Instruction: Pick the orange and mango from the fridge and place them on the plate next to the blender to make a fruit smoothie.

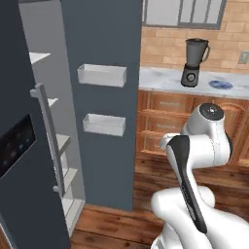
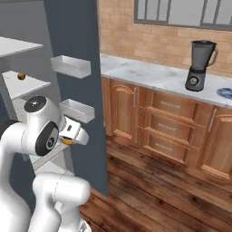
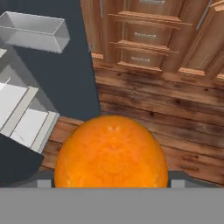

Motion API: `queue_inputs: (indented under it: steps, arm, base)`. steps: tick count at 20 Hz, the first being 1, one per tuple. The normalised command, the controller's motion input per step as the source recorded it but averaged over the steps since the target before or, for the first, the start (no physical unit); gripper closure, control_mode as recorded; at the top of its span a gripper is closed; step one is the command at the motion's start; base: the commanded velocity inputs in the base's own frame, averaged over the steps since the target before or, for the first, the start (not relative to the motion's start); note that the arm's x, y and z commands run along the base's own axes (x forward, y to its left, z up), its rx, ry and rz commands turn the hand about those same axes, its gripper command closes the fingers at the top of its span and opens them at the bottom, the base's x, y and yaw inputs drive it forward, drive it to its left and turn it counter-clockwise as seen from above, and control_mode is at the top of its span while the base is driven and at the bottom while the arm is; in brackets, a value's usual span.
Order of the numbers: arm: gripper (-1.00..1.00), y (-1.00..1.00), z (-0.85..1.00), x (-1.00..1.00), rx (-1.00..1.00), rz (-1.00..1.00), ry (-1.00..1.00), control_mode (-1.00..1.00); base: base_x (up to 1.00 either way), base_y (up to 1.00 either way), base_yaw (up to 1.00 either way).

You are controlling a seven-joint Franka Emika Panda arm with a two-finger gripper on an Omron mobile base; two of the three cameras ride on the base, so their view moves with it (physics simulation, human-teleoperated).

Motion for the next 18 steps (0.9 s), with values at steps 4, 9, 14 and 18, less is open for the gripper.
queue_inputs:
  steps: [4, 9, 14, 18]
  arm:
    - [1.00, 0.00, 0.00, 0.00, 0.00, 0.00, 0.00, 1.00]
    - [1.00, 0.00, 0.00, 0.00, 0.00, 0.00, 0.00, 1.00]
    - [1.00, 0.00, 0.00, 0.00, 0.00, 0.00, 0.00, 1.00]
    - [1.00, 0.00, 0.00, 0.00, 0.00, 0.00, 0.00, 1.00]
  base:
    - [-0.29, 0.26, -0.86]
    - [0.69, -0.03, -0.50]
    - [1.00, -0.06, -0.10]
    - [1.00, -0.46, 0.01]
